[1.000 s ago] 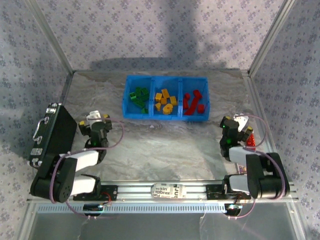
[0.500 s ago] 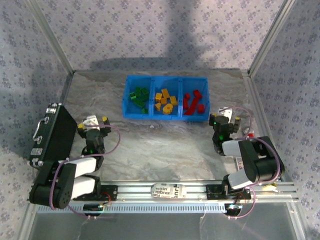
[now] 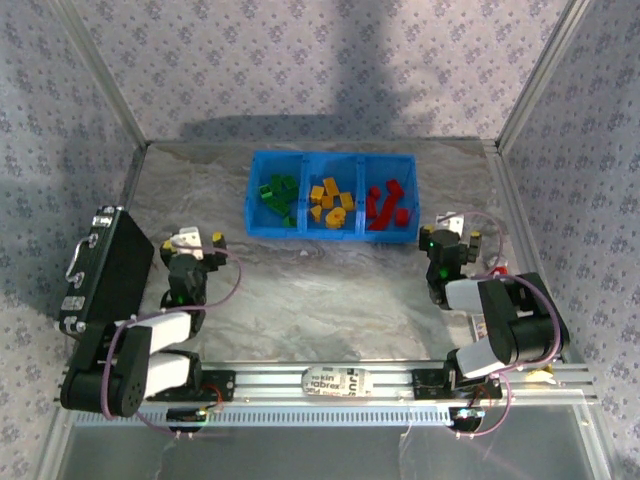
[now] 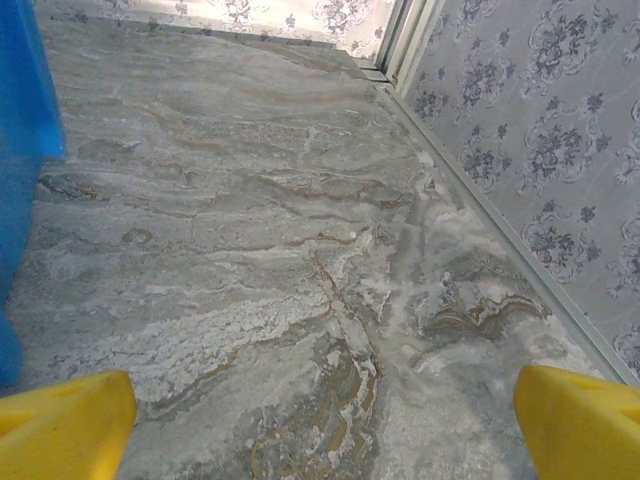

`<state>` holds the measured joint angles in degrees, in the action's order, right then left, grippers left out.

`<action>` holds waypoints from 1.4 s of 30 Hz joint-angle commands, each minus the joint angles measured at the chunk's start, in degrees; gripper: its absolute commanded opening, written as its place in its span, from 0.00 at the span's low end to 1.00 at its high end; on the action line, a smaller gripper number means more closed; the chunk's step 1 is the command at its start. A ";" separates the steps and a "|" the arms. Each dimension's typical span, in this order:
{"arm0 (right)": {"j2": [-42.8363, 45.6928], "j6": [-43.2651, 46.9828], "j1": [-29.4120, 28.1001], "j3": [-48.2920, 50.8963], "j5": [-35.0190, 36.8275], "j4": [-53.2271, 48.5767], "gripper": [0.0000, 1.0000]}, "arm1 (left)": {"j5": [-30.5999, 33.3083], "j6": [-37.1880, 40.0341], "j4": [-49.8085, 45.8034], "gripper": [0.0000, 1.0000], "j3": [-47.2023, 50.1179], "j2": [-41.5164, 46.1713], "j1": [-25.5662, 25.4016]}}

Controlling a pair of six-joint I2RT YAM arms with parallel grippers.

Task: Sort the legos into containers by color

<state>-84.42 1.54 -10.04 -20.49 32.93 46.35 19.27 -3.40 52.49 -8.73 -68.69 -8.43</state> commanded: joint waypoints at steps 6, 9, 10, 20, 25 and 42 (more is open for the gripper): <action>-0.36 -0.66 1.52 -3.41 -1.92 -3.63 0.99 | -0.53 -1.01 14.65 1.00 0.72 -10.24 6.34; -0.52 -0.79 1.70 -3.84 -2.08 -4.36 0.99 | -3.84 0.56 22.74 1.00 0.26 -18.23 6.66; -0.78 -1.09 1.93 -4.54 -2.66 -5.55 0.99 | -6.25 1.46 21.83 1.00 -0.28 -19.69 6.38; -3.40 -2.82 6.14 -12.05 -9.57 -16.76 0.99 | -8.84 4.41 2.68 1.00 -10.78 -19.50 5.09; -2.30 -1.74 3.67 -9.02 -4.31 -11.94 0.99 | -12.83 0.71 -4.41 1.00 -14.47 -19.56 9.14; -6.29 1.84 11.00 -19.67 -33.41 -27.86 0.99 | -12.89 0.76 -1.57 1.00 -12.68 -19.21 9.06</action>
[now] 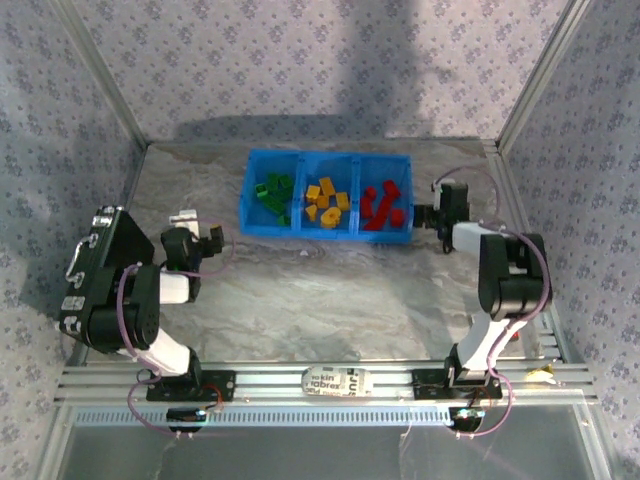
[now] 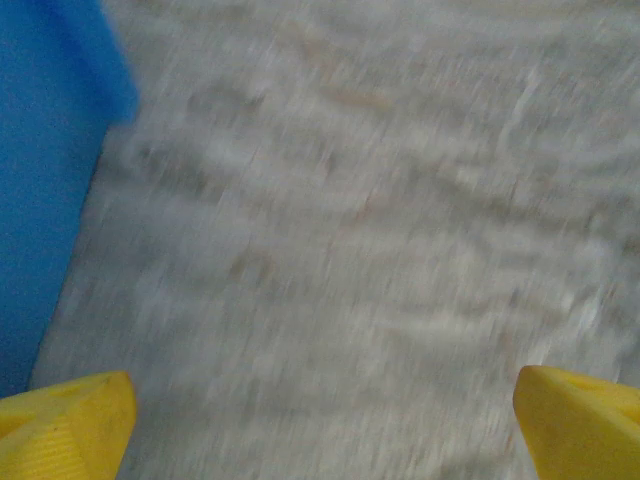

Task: Sort the legos into containers by color

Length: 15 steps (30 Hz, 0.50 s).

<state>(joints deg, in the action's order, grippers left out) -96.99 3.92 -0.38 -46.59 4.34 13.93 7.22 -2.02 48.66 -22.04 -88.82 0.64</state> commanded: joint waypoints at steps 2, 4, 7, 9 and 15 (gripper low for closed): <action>11.18 -2.78 3.10 16.35 -4.71 17.47 0.99 | -0.89 -0.66 3.39 1.00 1.31 0.94 0.00; 12.95 -4.00 3.51 26.89 -2.13 34.50 0.99 | -0.83 -0.64 3.45 1.00 1.35 0.99 0.01; 9.68 -4.02 -0.79 27.87 11.71 39.05 0.99 | -0.79 -0.62 3.41 1.00 1.35 1.01 0.00; 10.06 -3.43 -4.20 27.16 14.11 37.19 0.99 | -0.73 -0.66 3.45 1.00 1.35 1.01 -0.02; 9.89 -3.89 0.91 24.69 5.62 33.31 0.99 | 0.28 -1.17 1.75 1.00 0.41 0.86 0.10</action>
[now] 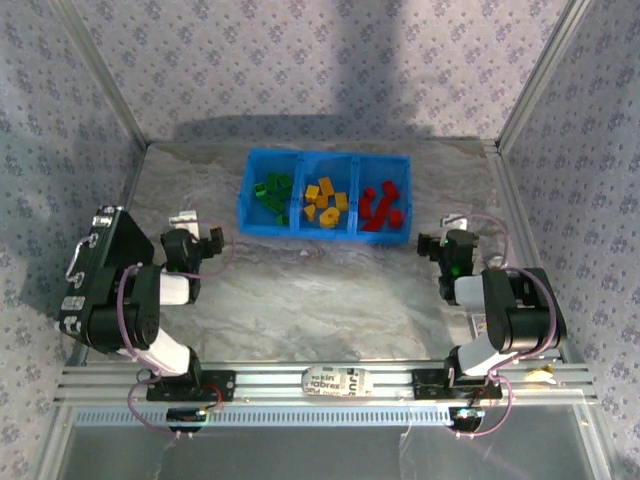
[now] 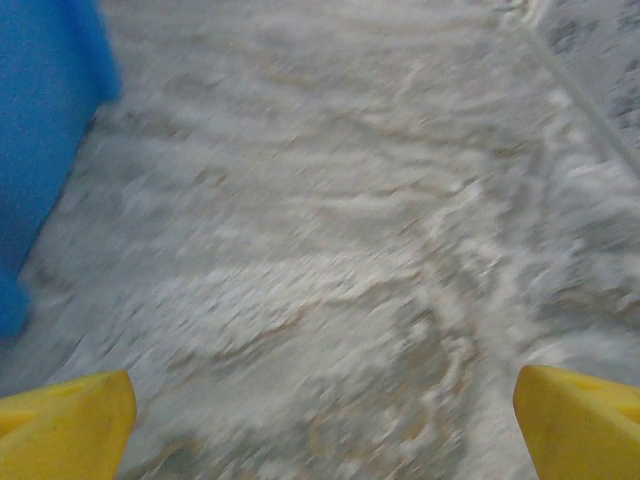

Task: Sort the legos into containers by color

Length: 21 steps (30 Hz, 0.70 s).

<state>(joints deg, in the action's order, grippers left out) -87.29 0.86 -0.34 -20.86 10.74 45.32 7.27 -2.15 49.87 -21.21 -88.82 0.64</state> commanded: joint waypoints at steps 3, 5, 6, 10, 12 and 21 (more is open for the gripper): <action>0.24 -0.86 0.95 -1.20 -0.94 1.45 0.99 | 0.40 -0.97 -0.63 1.00 -1.27 0.58 0.02; 0.27 -0.87 1.03 -1.21 -0.90 1.53 0.99 | 0.30 -0.96 -0.76 1.00 -1.29 0.70 0.06; 0.26 -0.86 0.96 -1.15 -0.94 1.61 0.99 | 0.31 -0.99 -0.65 1.00 -1.24 0.72 -0.01; 0.26 -0.61 0.57 -1.18 -0.42 1.79 0.99 | 0.04 -0.82 -0.49 1.00 -1.12 0.78 0.01; 0.27 -0.60 0.67 -1.06 -0.50 1.88 0.99 | -0.35 -0.73 -0.45 1.00 -1.16 0.75 0.04; 0.27 -0.73 0.69 -1.06 -0.58 1.79 0.99 | -0.92 -0.45 -1.18 1.00 -1.55 0.68 0.01</action>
